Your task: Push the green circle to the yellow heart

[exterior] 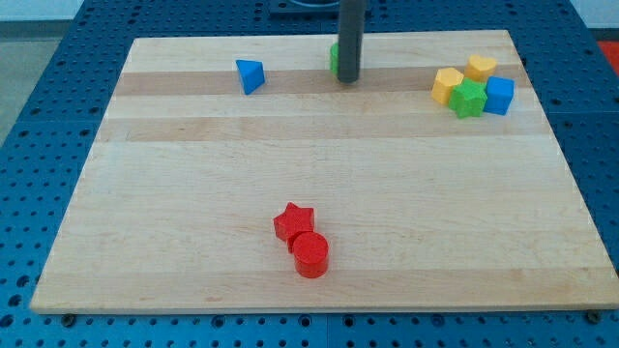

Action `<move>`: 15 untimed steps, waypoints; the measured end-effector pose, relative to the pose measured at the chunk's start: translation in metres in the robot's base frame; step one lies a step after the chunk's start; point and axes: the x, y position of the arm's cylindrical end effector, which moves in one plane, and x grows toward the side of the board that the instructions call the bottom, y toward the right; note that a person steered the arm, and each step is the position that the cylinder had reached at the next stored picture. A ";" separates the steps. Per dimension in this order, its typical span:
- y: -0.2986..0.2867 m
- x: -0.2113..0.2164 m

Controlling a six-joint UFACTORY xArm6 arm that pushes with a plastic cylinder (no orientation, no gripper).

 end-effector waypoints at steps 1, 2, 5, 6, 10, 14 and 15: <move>-0.041 0.001; -0.067 0.001; -0.045 -0.027; -0.019 -0.027; 0.036 -0.027; 0.049 -0.033; 0.049 -0.033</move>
